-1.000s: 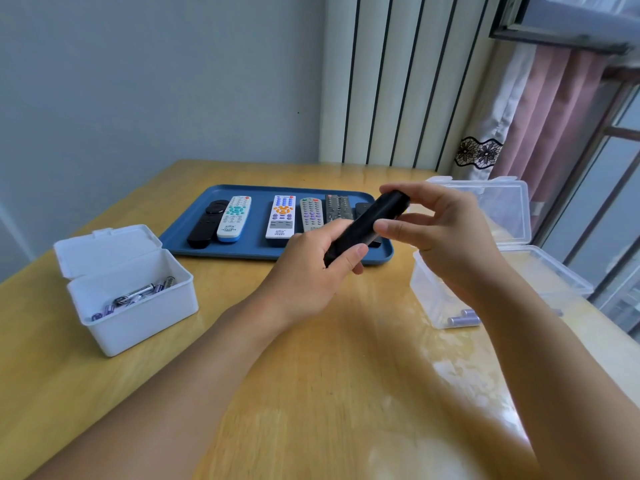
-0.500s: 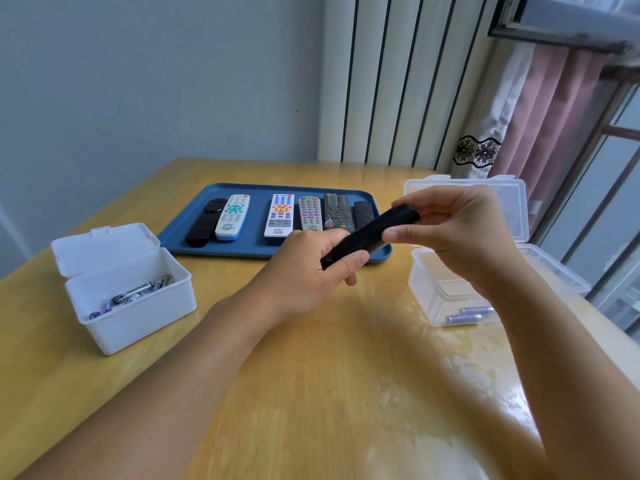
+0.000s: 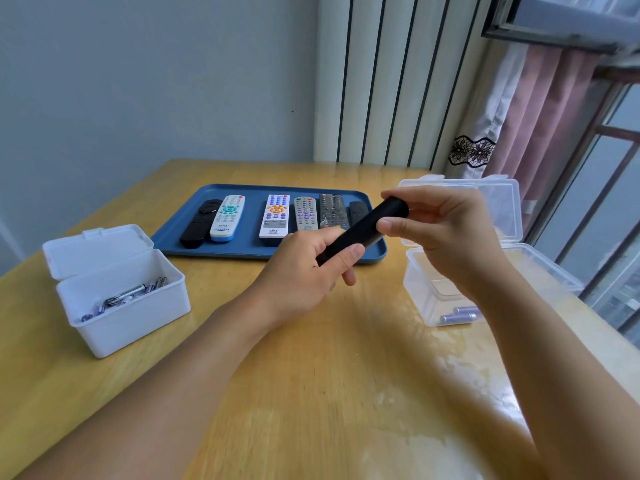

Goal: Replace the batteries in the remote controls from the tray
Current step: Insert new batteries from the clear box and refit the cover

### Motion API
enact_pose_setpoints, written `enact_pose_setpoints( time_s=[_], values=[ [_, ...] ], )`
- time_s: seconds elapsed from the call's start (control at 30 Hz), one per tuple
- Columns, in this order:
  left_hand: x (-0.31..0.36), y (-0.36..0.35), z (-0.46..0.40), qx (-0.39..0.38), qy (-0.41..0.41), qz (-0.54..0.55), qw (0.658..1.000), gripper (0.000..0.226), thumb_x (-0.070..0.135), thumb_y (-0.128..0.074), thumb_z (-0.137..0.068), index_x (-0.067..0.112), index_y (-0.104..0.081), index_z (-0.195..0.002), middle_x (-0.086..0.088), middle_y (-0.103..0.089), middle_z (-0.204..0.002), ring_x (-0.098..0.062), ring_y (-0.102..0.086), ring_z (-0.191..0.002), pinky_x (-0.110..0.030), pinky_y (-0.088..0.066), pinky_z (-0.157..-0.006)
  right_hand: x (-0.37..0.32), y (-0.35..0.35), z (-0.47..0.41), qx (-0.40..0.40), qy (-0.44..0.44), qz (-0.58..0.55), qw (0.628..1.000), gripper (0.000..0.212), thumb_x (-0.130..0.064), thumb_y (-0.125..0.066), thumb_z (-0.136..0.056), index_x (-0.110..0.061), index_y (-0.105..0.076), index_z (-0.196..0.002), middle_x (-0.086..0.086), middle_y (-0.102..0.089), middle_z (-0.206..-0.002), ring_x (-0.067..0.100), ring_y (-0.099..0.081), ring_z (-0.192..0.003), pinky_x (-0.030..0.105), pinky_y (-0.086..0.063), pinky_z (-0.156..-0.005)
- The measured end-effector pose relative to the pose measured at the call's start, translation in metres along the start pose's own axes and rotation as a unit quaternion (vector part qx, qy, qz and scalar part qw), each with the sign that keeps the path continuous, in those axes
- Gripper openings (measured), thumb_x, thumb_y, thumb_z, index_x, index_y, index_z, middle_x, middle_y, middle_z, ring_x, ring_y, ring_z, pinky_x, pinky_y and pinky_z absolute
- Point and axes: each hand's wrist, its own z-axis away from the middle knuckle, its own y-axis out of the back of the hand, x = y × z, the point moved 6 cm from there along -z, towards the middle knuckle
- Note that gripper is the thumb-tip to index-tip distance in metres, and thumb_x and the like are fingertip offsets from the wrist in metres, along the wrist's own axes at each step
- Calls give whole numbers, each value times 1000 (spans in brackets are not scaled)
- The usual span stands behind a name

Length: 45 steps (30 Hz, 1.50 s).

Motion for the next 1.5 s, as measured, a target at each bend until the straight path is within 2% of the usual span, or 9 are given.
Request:
enact_pose_setpoints(
  time_s=[0.3,0.5,0.73,0.9,1.03,1.2,1.33,1.4,1.5],
  values=[
    [-8,-9,3,-17,69,93,993,15,8,-71,-90,18,-63,-98,-9,-71,-74,-13,-44,-45,-20,-36,-41,10,-11,1,-2,-1,112,994,46,-18,-82,-79,-14,-70,-123,-4,-75,-95,10,-74,-87,24,-58,-82],
    [-11,-11,5,-3,105,136,985,23,4,-74,-85,18,-64,-100,-27,-70,-85,-15,-43,-45,-18,-33,-38,15,-24,2,-28,-23,166,985,47,-20,-73,-90,-11,-62,-134,-7,-68,-80,8,-68,-72,6,-41,-55],
    [-16,-11,5,-1,118,201,972,10,9,-60,-92,7,-66,-101,-24,-70,-80,-18,-43,-44,-19,-29,-37,13,-29,4,-37,-32,157,986,47,-19,-70,-93,-13,-58,-138,3,-72,-97,6,-72,-76,15,-53,-66],
    [-23,-1,4,26,141,213,966,29,26,-49,-101,3,-66,-105,-22,-65,-73,-21,-42,-43,-19,-25,-34,9,-34,6,-35,-28,181,982,35,-15,-57,-100,-15,-60,-136,3,-71,-92,10,-69,-67,24,-58,-68],
    [-20,5,-2,1,195,290,937,36,35,-45,-102,6,-65,-108,-13,-62,-72,-17,-44,-47,-21,-25,-35,5,-21,4,4,-91,-105,990,25,-13,-51,-104,-9,-68,-121,5,-72,-90,19,-70,-82,28,-57,-71],
    [-17,4,3,-71,226,357,903,37,44,-50,-98,13,-63,-113,-9,-59,-72,-11,-40,-43,-18,-22,-32,7,-37,13,-32,-213,-369,904,17,-18,-61,-96,-8,-74,-103,4,-68,-89,13,-63,-83,19,-54,-69],
    [-23,-3,10,-76,263,392,878,43,43,-54,-93,10,-57,-121,-8,-55,-70,-9,-36,-40,-14,-19,-30,5,-34,15,78,-97,-107,986,16,-12,-63,-97,-3,-76,-94,9,-72,-78,10,-69,-66,20,-55,-63],
    [-21,-8,10,-95,257,394,877,39,32,-55,-93,12,-52,-126,-6,-53,-72,-7,-35,-42,-14,-18,-30,-1,-29,17,129,-3,114,985,23,-16,-61,-99,-5,-76,-84,10,-71,-68,11,-68,-57,26,-55,-57],
    [-18,-10,9,-108,239,388,884,35,18,-58,-90,9,-53,-123,-5,-53,-76,-6,-35,-45,-13,-21,-31,-1,-29,18,124,36,216,968,27,-22,-56,-100,-9,-73,-84,9,-67,-62,23,-65,-57,40,-55,-60]
  ],
)
